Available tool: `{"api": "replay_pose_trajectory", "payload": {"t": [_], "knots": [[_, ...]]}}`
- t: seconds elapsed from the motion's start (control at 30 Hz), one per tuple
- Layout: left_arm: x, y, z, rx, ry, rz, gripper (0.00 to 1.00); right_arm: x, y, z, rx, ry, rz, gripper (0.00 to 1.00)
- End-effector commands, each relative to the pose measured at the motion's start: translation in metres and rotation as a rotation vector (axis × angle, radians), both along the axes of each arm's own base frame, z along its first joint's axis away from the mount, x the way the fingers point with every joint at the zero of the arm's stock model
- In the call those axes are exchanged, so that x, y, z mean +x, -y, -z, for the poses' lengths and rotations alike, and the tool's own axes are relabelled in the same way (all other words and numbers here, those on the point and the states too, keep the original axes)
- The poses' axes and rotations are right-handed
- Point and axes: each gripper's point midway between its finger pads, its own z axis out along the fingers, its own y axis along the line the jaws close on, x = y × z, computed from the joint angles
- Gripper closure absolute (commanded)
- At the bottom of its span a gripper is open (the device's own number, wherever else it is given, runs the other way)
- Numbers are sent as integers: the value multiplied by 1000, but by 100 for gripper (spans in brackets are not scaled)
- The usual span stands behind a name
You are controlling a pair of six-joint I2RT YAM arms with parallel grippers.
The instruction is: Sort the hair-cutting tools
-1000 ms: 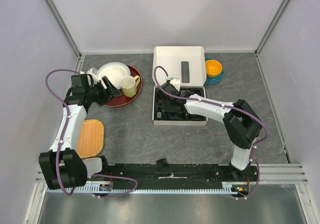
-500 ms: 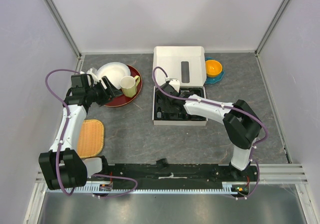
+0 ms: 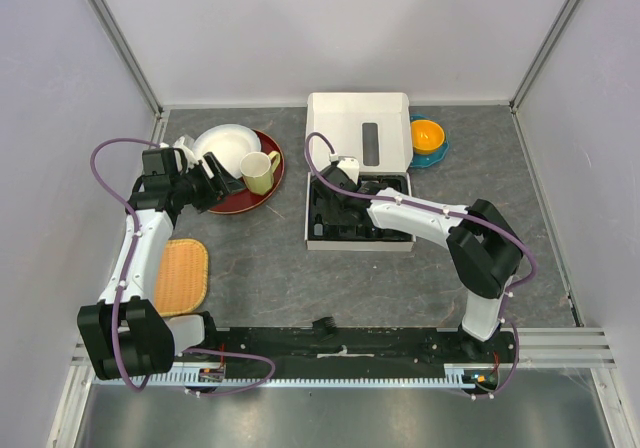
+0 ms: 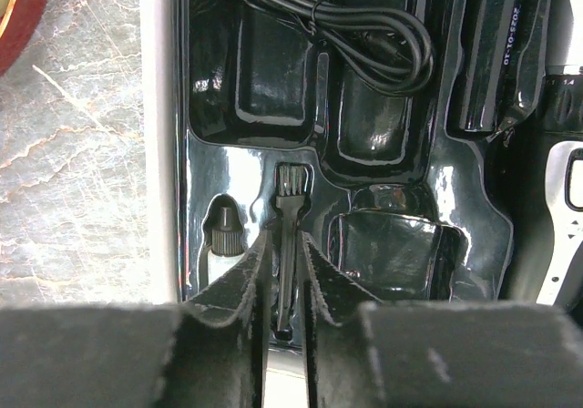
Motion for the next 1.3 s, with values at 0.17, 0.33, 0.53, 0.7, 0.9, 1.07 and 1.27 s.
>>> {"api": "replay_pose_trajectory", "payload": {"t": [0.17,0.33,0.53,0.7,0.9,1.07,1.27], "knots": [[4,-2,-16,24,73,14,25,8,-11,-30,57,55,-10,91],[4,-2,-15,24,72,15,25,7,-10,-22,41,44,-8,98],[3,-2,-15,25,72,14,25,6,-11,-8,22,20,-16,100],[3,-2,-15,25,70,14,25,5,-11,2,4,0,-18,100],[3,-2,-15,25,70,15,25,4,-7,10,-15,-21,1,100],[3,-1,-15,25,72,17,24,10,-14,-12,17,13,-14,100],[3,-2,-16,24,70,8,25,29,-27,-81,89,135,-45,82]]}}
